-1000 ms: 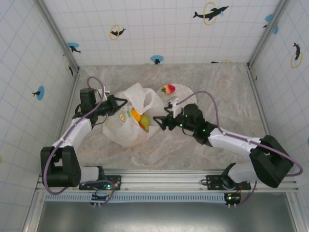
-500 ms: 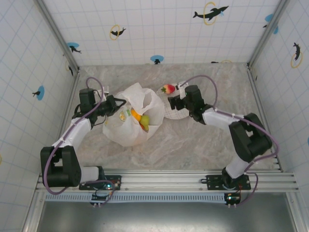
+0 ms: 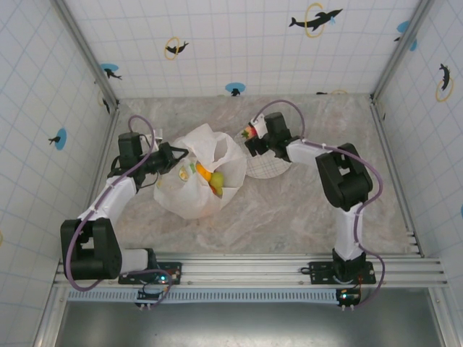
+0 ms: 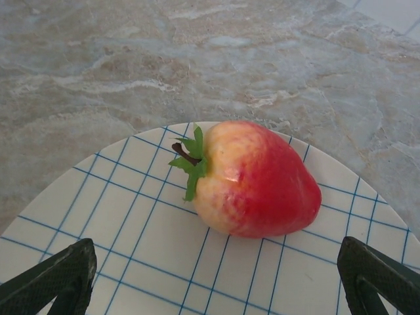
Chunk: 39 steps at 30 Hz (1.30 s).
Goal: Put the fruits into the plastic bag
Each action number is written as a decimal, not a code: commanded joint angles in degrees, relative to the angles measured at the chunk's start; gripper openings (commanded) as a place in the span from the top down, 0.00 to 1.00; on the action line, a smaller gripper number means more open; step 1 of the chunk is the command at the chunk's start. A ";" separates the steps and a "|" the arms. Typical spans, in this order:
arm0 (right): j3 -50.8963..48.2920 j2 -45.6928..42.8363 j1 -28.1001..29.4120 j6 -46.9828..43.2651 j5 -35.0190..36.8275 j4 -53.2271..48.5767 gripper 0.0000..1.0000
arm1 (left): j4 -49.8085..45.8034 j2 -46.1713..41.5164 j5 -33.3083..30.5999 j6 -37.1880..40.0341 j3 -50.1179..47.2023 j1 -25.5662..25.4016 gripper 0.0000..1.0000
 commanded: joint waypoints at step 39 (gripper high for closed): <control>22.75 15.01 0.07 -3.33 4.00 -12.63 0.42 | -0.34 0.91 1.46 0.77 1.65 0.82 1.00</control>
